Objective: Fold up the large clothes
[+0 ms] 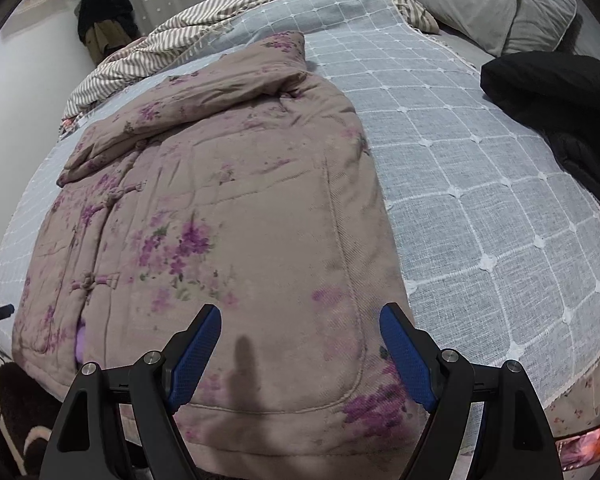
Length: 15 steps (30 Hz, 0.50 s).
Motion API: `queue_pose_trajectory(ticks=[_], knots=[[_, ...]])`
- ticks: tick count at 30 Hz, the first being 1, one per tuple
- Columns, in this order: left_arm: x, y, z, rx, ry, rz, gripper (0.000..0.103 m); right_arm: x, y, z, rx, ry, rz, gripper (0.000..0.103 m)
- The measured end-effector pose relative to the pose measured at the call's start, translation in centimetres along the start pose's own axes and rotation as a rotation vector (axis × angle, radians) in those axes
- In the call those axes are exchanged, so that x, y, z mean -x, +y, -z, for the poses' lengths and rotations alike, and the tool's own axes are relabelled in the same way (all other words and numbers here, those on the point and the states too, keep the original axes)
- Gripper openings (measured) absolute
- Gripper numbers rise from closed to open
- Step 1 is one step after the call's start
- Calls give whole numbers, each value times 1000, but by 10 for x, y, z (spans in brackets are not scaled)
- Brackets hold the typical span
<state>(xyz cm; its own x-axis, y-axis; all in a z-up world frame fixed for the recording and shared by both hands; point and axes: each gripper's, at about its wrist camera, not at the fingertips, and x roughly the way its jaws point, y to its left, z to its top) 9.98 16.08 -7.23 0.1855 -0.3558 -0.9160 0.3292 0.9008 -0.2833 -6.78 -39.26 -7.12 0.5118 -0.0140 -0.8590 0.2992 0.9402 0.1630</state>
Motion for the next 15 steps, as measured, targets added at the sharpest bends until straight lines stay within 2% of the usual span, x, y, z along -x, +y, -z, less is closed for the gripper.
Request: queue_pose_trajectory(ticks=[5, 10, 12, 15], knots=[[-22, 8, 4, 23, 57, 23, 98, -1, -3, -1, 10, -3, 51, 83], [-25, 11, 1, 31, 62, 64, 98, -6, -22, -2, -52, 8, 43, 83], [-28, 11, 1, 32, 75, 74, 100, -11, -32, 0, -91, 23, 18, 83], [-29, 8, 0, 12, 91, 102, 100, -23, -46, 5, -168, 58, -67, 83]])
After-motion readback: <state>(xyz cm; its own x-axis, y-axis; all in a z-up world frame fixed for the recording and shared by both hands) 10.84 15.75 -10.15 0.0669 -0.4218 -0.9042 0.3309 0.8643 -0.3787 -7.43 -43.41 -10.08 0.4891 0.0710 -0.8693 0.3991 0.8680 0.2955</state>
